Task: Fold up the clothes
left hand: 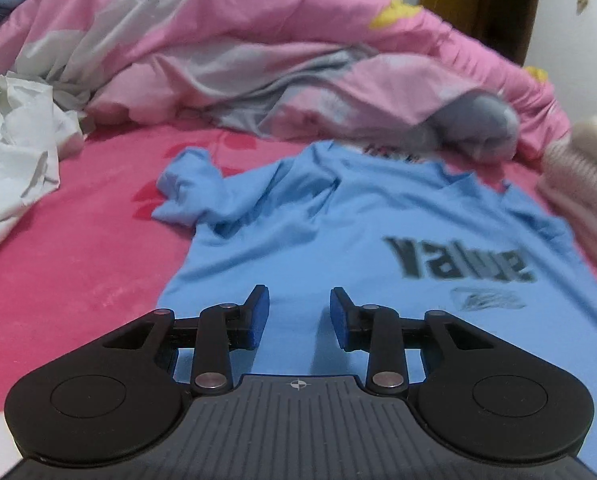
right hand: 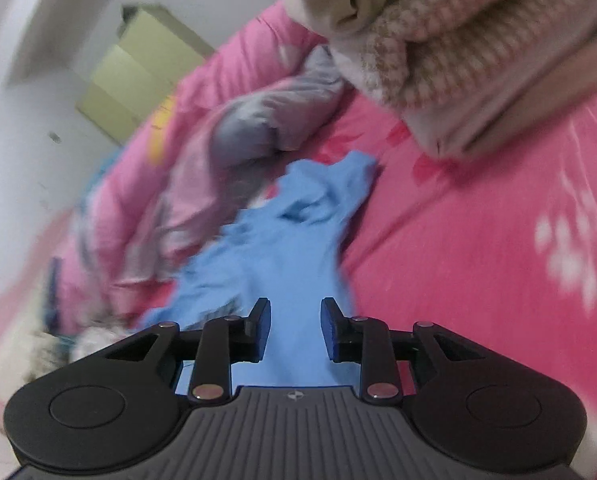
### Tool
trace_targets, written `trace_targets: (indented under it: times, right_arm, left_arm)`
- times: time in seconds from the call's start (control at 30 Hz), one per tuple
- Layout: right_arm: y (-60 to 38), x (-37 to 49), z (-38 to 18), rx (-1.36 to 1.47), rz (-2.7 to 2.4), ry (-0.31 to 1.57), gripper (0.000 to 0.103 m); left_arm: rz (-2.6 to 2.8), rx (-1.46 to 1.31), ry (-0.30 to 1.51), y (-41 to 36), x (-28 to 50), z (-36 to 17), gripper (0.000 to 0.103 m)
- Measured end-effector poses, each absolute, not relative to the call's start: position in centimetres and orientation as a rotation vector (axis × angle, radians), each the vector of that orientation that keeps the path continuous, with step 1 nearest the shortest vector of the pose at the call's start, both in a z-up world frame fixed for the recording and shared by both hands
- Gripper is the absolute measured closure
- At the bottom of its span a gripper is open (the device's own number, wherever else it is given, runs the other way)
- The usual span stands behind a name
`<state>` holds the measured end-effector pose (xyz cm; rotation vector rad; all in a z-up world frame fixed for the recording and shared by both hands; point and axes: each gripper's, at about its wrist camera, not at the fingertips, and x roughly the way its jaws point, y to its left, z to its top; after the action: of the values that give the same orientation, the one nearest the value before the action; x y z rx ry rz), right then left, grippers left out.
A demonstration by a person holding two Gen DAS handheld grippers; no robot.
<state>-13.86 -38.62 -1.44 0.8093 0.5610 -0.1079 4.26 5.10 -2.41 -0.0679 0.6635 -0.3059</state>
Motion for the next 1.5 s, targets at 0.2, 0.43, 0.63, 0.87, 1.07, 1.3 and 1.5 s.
trace_targets:
  times: [0.2,0.43,0.63,0.87,1.07,1.3,1.5]
  right_arm:
    - [-40.7,-6.6,-2.9,0.682,-0.175,0.693,0.069]
    - [-40.0,-3.5,-3.5,0.625,-0.149,0.741,0.070]
    - [-38.2,-3.7,-2.4,0.519,-0.177,0.697,0.098]
    - [-41.0,-4.0,-3.1,0.505,-0.288,0.644,0.098]
    - [-42.1,-4.2,-3.7,0.570,-0.293,0.669,0.092]
    - [-41.8,-10.4,-1.5,0.646,-0.254,0.673,0.078]
    - [-38.6,-14.7,-2.6,0.650,-0.176,0.748,0.078]
  left_arm:
    - [-0.308,-0.123,0.665,5.9,5.2,-3.2,0.070]
    - [-0.305,-0.113,0.665,5.7,5.2,-3.2,0.069]
    - [-0.306,-0.120,0.666,5.8,5.2,-3.2,0.069]
    - [-0.302,-0.116,0.663,5.7,5.2,-3.3,0.069]
    - [-0.303,-0.117,0.664,5.8,5.2,-3.3,0.069]
    - [-0.301,-0.115,0.665,5.7,5.3,-3.3,0.069]
    - [-0.301,-0.117,0.664,5.7,5.2,-3.3,0.069]
